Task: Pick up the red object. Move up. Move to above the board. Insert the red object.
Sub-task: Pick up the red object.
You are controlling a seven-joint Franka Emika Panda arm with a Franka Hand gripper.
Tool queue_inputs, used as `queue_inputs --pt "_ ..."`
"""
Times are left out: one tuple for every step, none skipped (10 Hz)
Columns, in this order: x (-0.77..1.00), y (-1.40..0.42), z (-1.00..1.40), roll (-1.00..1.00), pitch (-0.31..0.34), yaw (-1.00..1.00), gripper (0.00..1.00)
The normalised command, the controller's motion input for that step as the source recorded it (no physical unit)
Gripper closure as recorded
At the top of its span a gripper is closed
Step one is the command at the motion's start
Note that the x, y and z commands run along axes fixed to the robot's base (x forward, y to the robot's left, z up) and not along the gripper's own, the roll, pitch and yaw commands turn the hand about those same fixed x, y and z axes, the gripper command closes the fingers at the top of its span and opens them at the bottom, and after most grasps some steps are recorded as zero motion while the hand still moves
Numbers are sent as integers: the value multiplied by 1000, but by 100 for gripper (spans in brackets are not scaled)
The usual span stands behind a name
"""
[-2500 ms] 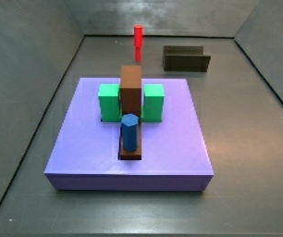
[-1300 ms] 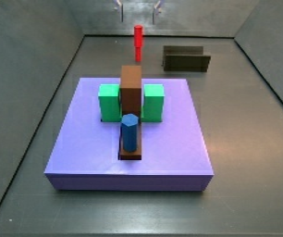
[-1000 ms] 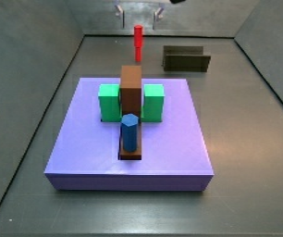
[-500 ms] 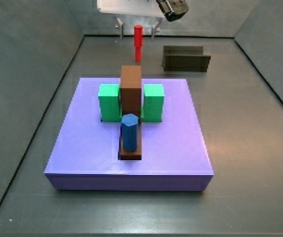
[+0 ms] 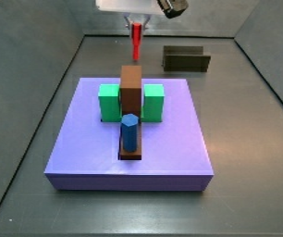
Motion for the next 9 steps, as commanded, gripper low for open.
queue_inputs --pt "0 0 0 0 0 0 100" --pt "0 0 0 0 0 0 100" --pt "0 0 0 0 0 0 100" --pt "0 0 0 0 0 0 100" --pt "0 0 0 0 0 0 100" --pt "0 0 0 0 0 0 100" --pt "0 0 0 0 0 0 100" --pt "0 0 0 0 0 0 100" --pt "0 0 0 0 0 0 100"
